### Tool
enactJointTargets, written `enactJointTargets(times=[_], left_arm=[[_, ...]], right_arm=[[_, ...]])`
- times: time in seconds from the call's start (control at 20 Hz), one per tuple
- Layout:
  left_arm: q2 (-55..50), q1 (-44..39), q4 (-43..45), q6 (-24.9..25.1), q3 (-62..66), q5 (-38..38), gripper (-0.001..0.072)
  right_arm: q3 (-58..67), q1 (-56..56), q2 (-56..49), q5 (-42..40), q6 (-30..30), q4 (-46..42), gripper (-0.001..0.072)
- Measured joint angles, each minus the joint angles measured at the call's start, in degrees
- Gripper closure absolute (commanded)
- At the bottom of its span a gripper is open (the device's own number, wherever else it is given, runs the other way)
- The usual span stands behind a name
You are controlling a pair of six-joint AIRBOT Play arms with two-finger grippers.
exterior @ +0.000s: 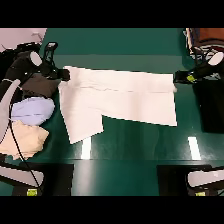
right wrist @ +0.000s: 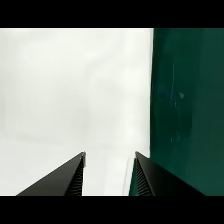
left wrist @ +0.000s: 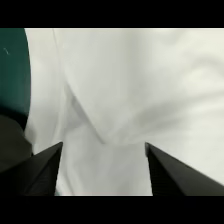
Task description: Fold the shirts.
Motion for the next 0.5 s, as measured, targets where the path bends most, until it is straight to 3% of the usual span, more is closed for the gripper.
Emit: enactJointTargets(times=[0.2, 0.5], left_arm=[[6.6, 3.3, -0.1, -1.7, -6.5, -6.3, 0.0094], [22.7, 5.0, -3.4, -3.2, -30.3, -8.8, 0.0094]], right_arm=[[-7.1, -3.1, 8.6, 3.5, 0.0, 0.1, 0.0343], [-22.6, -8.9, 20.2, 6.5, -1.4, 5.2, 0.0343]])
